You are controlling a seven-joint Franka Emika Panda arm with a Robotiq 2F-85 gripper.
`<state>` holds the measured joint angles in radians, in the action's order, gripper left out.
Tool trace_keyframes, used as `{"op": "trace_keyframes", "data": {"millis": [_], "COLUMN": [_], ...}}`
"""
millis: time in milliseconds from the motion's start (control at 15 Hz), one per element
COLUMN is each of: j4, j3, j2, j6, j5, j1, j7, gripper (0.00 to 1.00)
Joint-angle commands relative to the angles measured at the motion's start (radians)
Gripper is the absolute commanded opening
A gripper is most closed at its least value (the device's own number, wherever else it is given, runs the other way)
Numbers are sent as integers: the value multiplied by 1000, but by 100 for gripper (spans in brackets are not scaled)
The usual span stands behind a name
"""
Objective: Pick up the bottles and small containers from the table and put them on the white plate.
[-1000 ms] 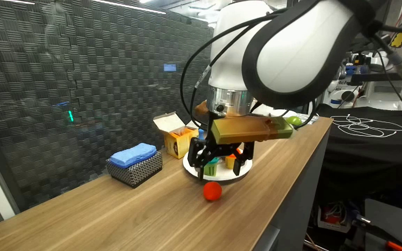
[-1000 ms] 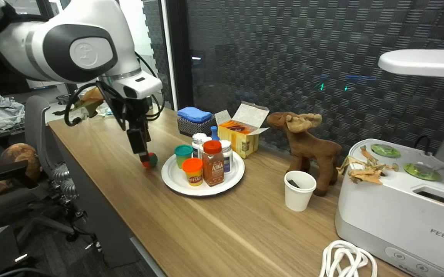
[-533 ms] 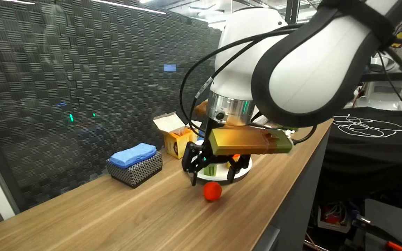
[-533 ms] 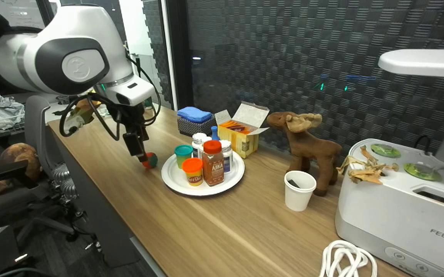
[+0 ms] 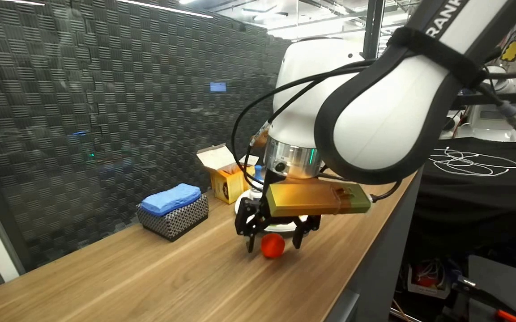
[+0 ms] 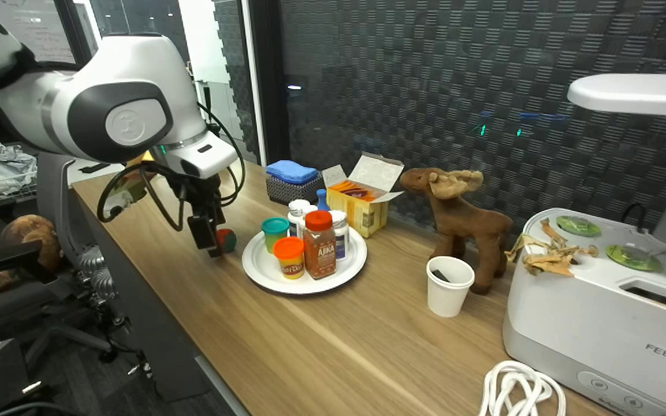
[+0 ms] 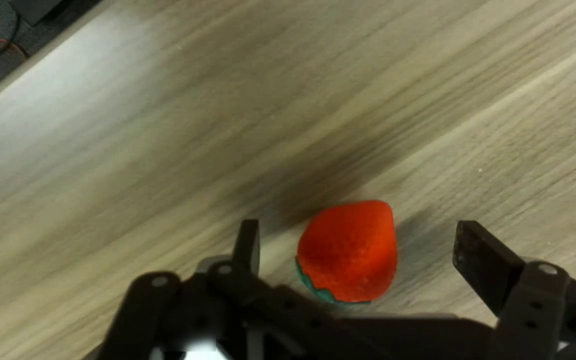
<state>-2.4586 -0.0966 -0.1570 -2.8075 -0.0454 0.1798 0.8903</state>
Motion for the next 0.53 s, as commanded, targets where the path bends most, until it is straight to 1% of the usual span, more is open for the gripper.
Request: {"op": "trace_keyframes", "data": {"millis": [0, 67, 333, 400, 467], "j4": [31, 31, 24, 17, 10], "j3": [13, 20, 21, 13, 9], "j2": [-28, -29, -19, -12, -5], "j6": [-1, -11, -17, -9, -6], "j5": [21, 11, 20, 36, 48], "j1": [17, 21, 22, 16, 14], "j7": [5, 16, 10, -6, -11], "gripper": [75, 75, 42, 36, 27]}}
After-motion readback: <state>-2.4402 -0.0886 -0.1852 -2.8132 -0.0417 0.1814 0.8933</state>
